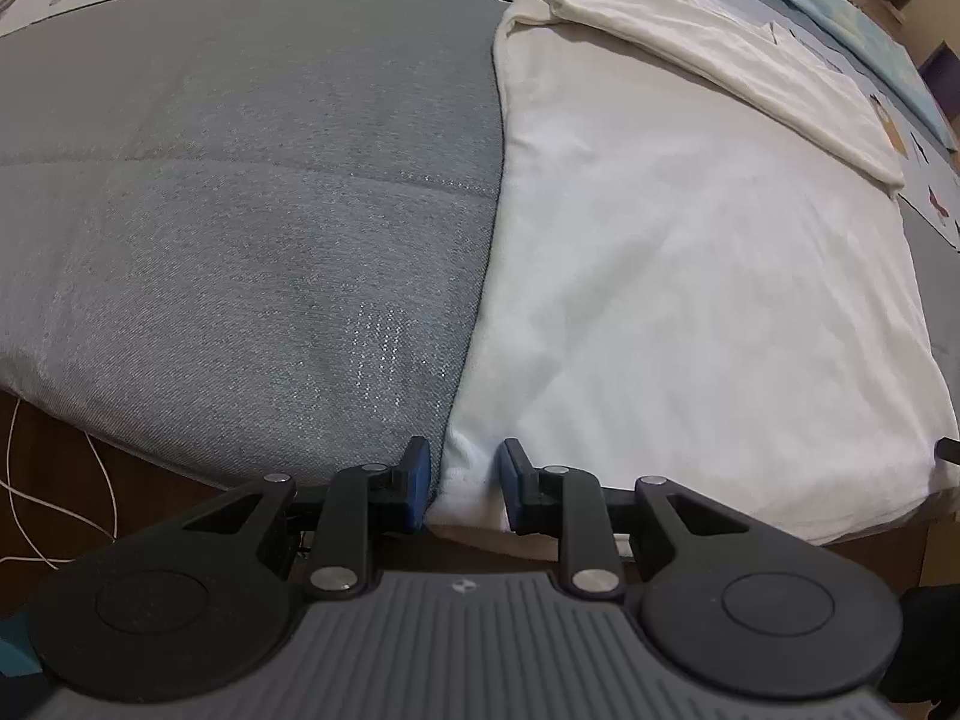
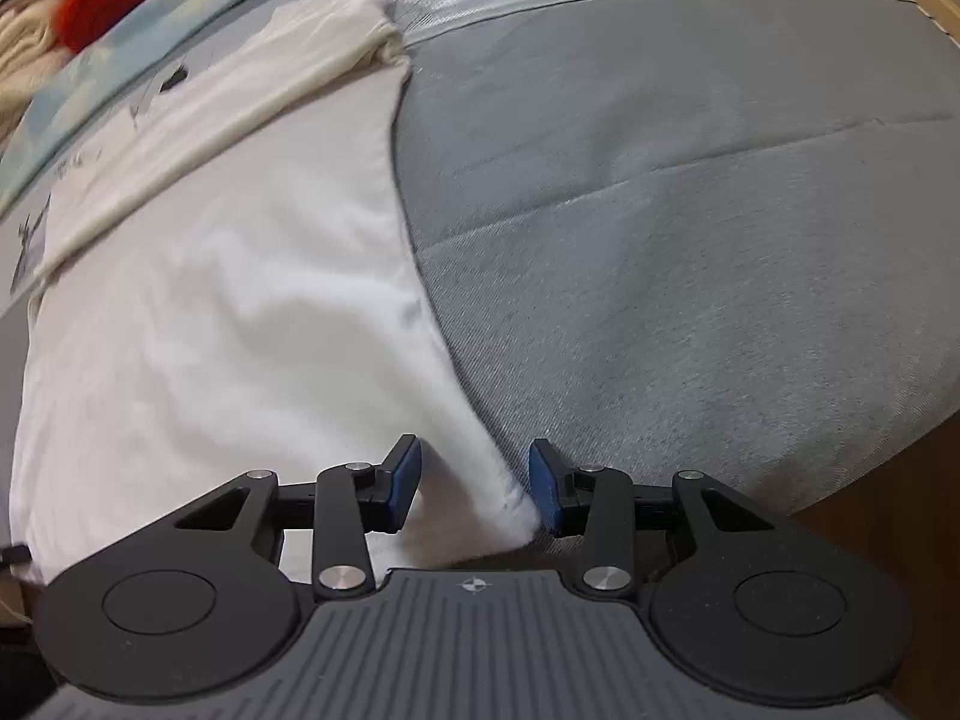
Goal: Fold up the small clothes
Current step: 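Grasp the shirt hem with the right gripper while the left gripper grasps the hem beside it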
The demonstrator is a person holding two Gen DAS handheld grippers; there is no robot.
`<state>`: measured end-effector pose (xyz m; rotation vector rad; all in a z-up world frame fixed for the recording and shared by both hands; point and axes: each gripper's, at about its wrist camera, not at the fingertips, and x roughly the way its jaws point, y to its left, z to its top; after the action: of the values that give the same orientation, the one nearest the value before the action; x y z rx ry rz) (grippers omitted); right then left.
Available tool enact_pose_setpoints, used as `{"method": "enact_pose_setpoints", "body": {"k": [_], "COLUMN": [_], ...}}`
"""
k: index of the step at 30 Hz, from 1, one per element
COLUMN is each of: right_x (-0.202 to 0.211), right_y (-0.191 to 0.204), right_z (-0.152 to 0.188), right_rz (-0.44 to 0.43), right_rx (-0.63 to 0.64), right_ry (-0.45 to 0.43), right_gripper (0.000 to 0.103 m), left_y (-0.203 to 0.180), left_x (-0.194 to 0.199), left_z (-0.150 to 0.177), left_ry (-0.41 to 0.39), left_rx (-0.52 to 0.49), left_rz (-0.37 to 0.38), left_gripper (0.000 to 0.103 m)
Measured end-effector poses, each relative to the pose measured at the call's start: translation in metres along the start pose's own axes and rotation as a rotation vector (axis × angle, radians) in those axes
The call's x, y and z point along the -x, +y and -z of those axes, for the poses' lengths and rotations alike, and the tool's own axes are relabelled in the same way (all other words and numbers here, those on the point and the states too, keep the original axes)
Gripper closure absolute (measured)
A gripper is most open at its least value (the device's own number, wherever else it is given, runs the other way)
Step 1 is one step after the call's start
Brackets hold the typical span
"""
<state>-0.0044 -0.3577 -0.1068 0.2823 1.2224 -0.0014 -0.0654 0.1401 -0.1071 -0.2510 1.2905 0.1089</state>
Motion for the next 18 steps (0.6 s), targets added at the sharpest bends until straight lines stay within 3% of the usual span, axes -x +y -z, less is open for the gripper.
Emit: {"method": "enact_pose_setpoints", "body": {"k": [1,4,5,6,9,12,15,18], "right_x": [-0.001,-0.002,-0.001,0.000,0.020,0.045,0.041,0.020], "right_y": [0.001,0.004,0.005,0.004,-0.002,-0.011,-0.017,-0.018], "right_z": [0.001,0.003,0.003,0.003,0.002,0.002,0.005,0.006], "right_rz": [-0.001,-0.005,-0.015,-0.026,-0.041,-0.068,-0.049,-0.025], "right_rx": [0.010,0.037,0.043,0.044,0.006,-0.045,-0.059,-0.041], "right_ry": [0.008,0.021,0.028,0.030,-0.039,-0.110,-0.065,0.046], "right_gripper": [0.062,0.068,0.089,0.098,0.098,0.099,0.098,0.097], "left_y": [-0.001,-0.005,-0.005,-0.005,-0.001,0.001,0.000,0.002], "left_x": [0.000,0.000,0.003,0.008,0.027,0.027,0.013,0.006], "left_z": [0.000,0.002,0.003,0.003,0.004,0.007,0.009,0.008], "left_ry": [0.002,-0.010,-0.025,-0.047,-0.114,-0.081,-0.011,0.028], "left_rx": [-0.007,-0.032,-0.033,-0.027,-0.002,-0.007,-0.033,-0.015], "left_rz": [0.006,0.020,0.026,0.038,0.095,0.069,0.023,0.023], "left_gripper": [0.092,0.097,0.097,0.097,0.098,0.098,0.097,0.096]}}
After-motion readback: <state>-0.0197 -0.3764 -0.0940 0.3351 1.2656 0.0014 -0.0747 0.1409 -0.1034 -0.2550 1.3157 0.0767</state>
